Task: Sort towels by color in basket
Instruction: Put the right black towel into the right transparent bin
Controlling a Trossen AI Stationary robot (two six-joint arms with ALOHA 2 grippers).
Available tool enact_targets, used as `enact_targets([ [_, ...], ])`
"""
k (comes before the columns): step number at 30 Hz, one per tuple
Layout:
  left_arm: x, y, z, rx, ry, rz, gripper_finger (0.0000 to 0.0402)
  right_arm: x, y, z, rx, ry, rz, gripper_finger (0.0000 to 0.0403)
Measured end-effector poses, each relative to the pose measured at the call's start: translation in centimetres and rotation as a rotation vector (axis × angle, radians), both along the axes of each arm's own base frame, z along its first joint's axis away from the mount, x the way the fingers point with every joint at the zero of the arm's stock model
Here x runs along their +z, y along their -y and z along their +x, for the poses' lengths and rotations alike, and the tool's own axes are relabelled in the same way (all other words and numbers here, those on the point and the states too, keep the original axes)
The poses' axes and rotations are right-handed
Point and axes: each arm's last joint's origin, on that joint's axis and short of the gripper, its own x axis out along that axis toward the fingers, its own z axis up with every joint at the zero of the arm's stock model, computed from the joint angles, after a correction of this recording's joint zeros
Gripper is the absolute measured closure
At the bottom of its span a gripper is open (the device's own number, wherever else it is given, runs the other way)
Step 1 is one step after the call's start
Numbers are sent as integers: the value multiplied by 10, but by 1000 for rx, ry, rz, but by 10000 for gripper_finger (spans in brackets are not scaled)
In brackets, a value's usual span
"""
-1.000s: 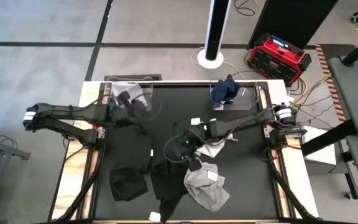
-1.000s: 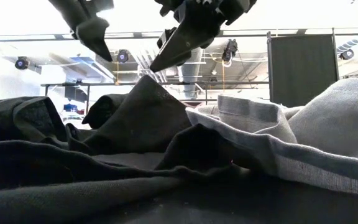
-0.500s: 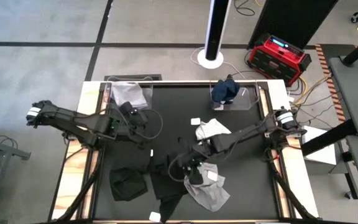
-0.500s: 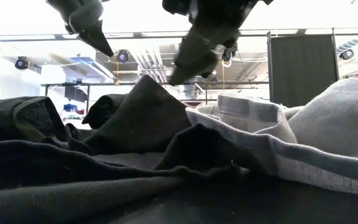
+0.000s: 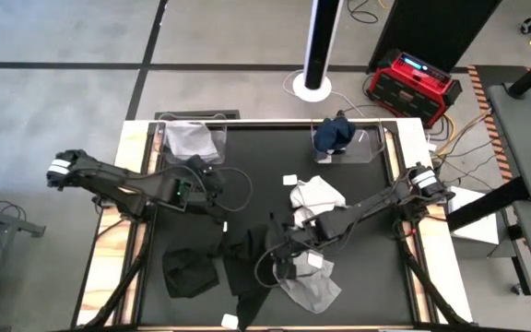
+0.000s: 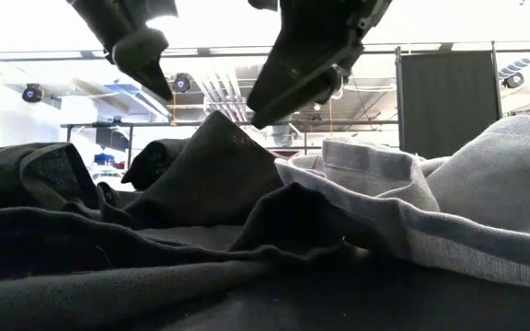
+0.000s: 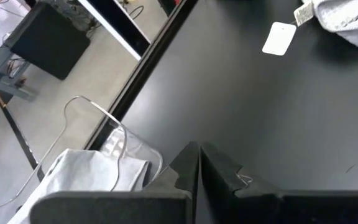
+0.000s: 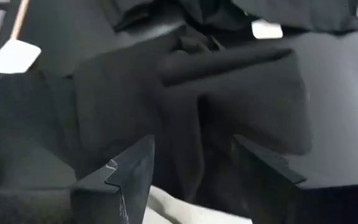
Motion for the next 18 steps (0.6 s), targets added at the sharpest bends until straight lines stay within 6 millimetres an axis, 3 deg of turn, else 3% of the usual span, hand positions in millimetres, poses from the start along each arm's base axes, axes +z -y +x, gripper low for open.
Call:
enact_targets([
  [18, 6, -2, -4, 12, 19, 53, 402, -19, 13, 2, -11, 93, 14, 200],
])
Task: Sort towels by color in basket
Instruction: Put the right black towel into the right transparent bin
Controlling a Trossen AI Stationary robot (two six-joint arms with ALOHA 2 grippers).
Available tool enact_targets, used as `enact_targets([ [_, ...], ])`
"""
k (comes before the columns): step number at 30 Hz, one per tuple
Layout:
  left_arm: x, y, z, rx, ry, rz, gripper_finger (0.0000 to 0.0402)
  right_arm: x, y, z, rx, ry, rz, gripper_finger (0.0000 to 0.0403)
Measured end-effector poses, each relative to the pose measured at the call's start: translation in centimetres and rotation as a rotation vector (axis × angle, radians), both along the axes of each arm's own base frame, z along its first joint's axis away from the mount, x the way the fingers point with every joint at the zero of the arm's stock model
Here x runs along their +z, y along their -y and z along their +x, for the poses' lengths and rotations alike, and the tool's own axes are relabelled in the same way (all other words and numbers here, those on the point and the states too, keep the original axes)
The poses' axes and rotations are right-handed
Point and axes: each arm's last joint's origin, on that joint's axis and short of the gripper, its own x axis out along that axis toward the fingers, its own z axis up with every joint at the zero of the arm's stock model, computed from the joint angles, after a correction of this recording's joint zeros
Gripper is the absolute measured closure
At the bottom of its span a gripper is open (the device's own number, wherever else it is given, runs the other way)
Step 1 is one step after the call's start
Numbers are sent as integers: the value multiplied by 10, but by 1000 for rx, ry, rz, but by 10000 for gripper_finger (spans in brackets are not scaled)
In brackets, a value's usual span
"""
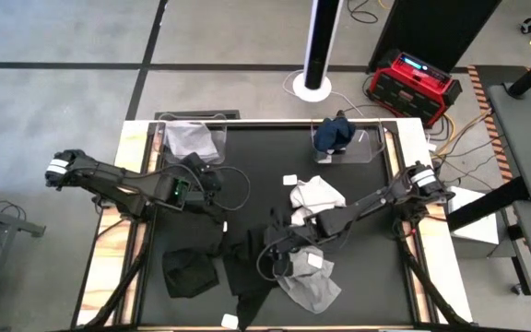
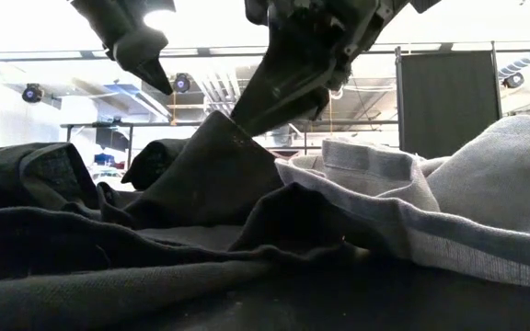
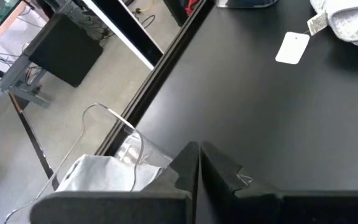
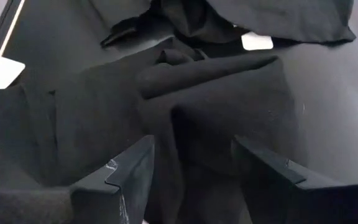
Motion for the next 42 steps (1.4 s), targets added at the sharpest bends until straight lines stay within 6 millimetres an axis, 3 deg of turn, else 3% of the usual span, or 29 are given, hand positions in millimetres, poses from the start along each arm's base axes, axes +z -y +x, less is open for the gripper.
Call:
enact_targets([
  [8, 0, 0, 0, 0, 1, 0, 402, -8, 2, -2, 25, 21, 28, 215],
  [13, 0, 0, 0, 0, 3, 0, 402, -8, 1, -2, 51, 20, 29, 270],
  [20, 0, 0, 1, 0, 8, -1, 402, -33, -3, 8, 107, 13, 44, 359],
  [23, 1, 0, 1, -1, 10, -1, 402, -31, -3, 11, 118, 25, 33, 388],
  [31, 1, 0, 1, -11, -3, 7, 402, 4, -1, 9, 155, 70, -5, 394],
  [37, 3, 0, 2, -40, -19, 28, 402, 59, 10, -6, 152, 180, -113, 394],
  [42, 6, 1, 6, -101, -38, 70, 402, 108, 27, -34, 90, 265, -252, 394],
])
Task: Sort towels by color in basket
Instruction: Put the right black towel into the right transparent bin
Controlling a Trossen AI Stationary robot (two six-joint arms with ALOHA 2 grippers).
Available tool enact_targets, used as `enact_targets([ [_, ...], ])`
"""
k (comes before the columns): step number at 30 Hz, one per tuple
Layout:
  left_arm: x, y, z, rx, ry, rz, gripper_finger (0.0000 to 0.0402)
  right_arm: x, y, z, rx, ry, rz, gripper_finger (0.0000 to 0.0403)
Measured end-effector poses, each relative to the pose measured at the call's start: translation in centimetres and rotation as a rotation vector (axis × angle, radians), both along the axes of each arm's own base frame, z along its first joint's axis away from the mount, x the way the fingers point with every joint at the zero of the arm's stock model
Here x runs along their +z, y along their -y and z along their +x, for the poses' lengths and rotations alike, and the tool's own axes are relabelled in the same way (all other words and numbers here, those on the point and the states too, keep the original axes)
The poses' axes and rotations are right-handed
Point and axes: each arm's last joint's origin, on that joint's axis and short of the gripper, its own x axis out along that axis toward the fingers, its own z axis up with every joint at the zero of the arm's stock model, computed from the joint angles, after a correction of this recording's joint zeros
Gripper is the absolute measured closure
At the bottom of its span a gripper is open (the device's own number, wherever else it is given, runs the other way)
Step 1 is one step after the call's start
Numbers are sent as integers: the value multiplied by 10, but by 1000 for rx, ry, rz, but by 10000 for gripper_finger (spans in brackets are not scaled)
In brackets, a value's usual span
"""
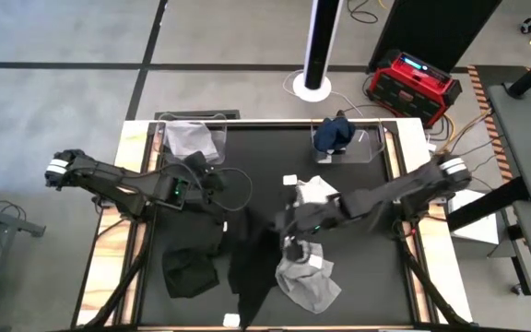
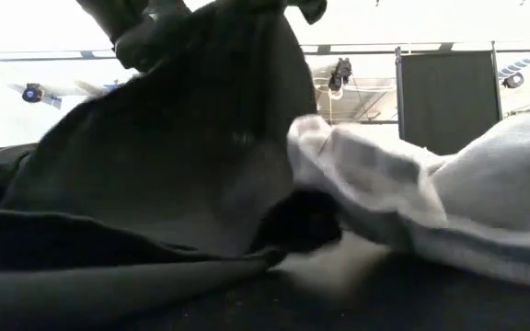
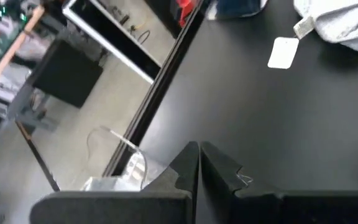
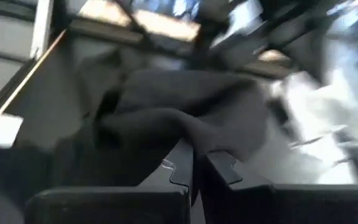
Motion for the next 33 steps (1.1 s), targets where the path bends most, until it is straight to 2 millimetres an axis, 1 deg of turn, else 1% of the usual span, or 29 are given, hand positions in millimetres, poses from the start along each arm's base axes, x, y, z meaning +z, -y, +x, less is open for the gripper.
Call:
enact_targets([
  [3, 6, 0, 2, -42, 16, 27, 402, 27, 11, -18, -30, 80, -61, 394],
  [6, 14, -1, -4, -78, 12, 56, 402, 49, 23, -36, -53, 145, -114, 394],
  [8, 22, -2, -10, -86, 34, 62, 402, 59, 32, -46, -63, 188, -142, 394],
  [11, 36, -4, -21, -130, 82, 61, 402, 72, 44, -53, -78, 256, -176, 394],
  [13, 48, -3, -29, -251, 124, -1, 402, 77, 51, -56, -87, 276, -215, 394],
  [16, 64, -1, -37, -488, 219, -108, 398, 84, 60, -61, -102, 302, -256, 394],
  [18, 73, -2, -41, -532, 287, -102, 389, 90, 65, -63, -116, 336, -269, 394],
  [20, 78, -5, -43, -522, 333, -85, 378, 94, 68, -63, -128, 371, -278, 394],
  [24, 81, -8, -40, -549, 363, -83, 345, 103, 74, -65, -156, 433, -285, 394],
  [27, 80, -8, -32, -613, 381, -115, 311, 109, 79, -65, -177, 462, -287, 394],
  [33, 69, -6, -8, -643, 350, -96, 232, 121, 88, -66, -226, 536, -265, 394],
])
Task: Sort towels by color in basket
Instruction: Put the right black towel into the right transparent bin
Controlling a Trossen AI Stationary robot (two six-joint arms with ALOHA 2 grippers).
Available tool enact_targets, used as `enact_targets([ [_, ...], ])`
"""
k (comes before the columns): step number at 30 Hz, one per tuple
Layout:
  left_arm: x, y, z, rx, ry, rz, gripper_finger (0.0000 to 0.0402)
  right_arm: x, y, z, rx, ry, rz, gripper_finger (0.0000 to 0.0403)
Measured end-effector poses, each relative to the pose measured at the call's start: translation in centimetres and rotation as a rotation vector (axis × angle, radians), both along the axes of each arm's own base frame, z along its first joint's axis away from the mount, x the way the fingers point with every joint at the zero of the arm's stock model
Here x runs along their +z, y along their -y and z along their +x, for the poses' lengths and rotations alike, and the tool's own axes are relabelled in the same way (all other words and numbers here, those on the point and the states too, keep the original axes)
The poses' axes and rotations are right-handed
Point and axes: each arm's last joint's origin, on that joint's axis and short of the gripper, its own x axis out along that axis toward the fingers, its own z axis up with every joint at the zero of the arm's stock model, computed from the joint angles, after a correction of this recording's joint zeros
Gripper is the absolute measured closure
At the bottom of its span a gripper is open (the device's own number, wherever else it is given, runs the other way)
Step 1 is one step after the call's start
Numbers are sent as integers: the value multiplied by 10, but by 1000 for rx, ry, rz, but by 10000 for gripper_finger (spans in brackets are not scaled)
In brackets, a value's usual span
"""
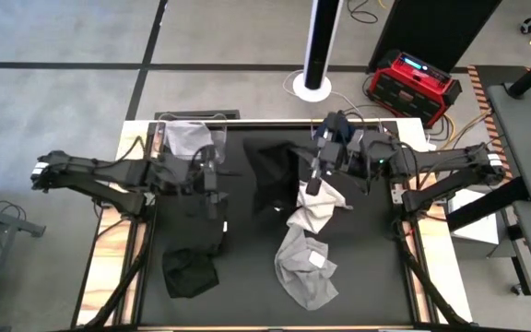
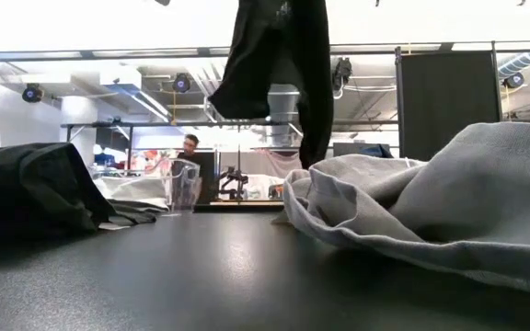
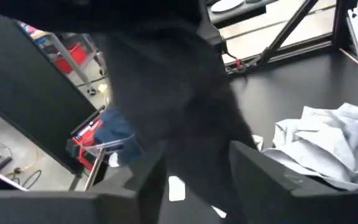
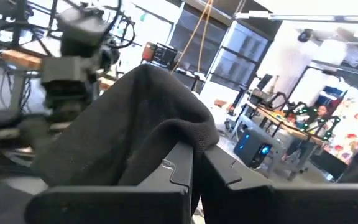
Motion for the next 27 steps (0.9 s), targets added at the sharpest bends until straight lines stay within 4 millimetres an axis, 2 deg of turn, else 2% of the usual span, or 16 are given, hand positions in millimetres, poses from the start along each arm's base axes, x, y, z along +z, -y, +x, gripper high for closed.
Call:
enact_targets([
  [6, -13, 1, 19, 29, -36, 91, 178, 3, 6, 0, -44, 41, 30, 394],
  [11, -22, -2, 32, 135, -45, 126, 154, 5, 6, -1, -61, 57, 34, 394],
  [16, -43, -1, 52, 206, -60, 158, 138, 6, 6, -1, -65, 61, 34, 394],
  [21, -68, -6, 67, 487, -151, 309, 126, 7, 6, -1, -65, 63, 33, 394],
  [24, -83, -3, 75, 410, -180, 272, 119, 8, 6, -1, -66, 64, 30, 394],
  [27, -95, -1, 79, 365, -107, 194, 114, 8, 6, -1, -65, 62, 29, 394],
])
